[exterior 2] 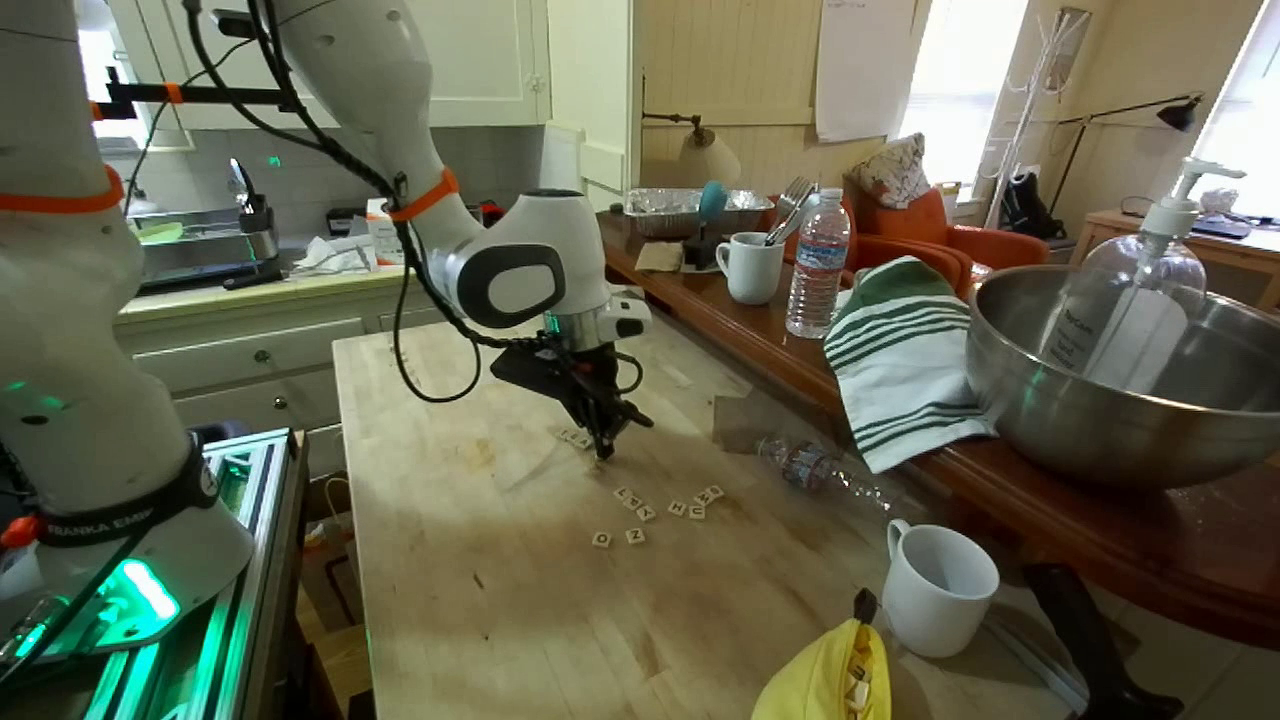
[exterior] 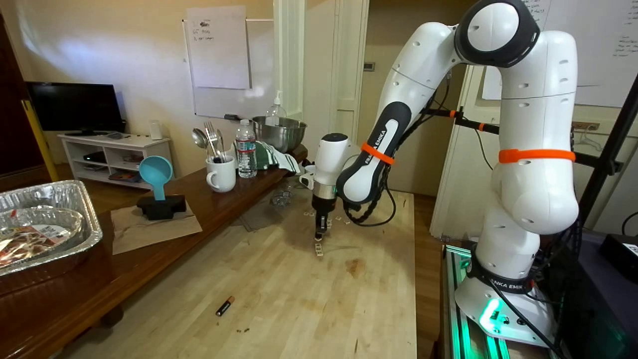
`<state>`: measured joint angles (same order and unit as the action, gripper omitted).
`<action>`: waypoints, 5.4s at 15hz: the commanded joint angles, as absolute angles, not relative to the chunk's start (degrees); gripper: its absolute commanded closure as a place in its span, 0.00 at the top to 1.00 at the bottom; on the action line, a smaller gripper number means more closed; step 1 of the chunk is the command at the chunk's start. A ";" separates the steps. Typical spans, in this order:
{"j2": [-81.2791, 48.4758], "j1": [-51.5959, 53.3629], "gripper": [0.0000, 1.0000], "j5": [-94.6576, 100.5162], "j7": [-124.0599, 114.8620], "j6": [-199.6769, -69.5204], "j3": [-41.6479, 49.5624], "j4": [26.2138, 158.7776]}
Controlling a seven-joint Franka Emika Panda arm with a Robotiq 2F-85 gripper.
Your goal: Spell the word 'Teal'.
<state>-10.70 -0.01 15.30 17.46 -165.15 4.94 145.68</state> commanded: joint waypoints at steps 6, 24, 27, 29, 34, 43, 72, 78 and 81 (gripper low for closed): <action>-12.71 -1.61 0.00 17.38 14.49 -165.07 7.16 143.08; -9.31 -2.21 0.00 14.85 19.38 -160.39 1.23 145.03; -7.87 -2.28 0.00 14.14 20.09 -160.09 0.66 145.69; -7.00 -2.21 0.00 13.87 20.45 -159.54 0.34 146.05; -6.07 -2.07 0.00 14.37 21.47 -154.91 0.41 146.20; -7.83 -2.35 0.00 14.53 22.43 -157.62 0.73 146.42; -16.50 -3.50 0.00 18.75 16.49 -157.20 7.19 137.32; -14.65 -4.91 0.00 16.47 17.56 -156.09 7.07 136.92; -12.57 -5.14 0.00 16.29 18.01 -154.95 6.73 137.97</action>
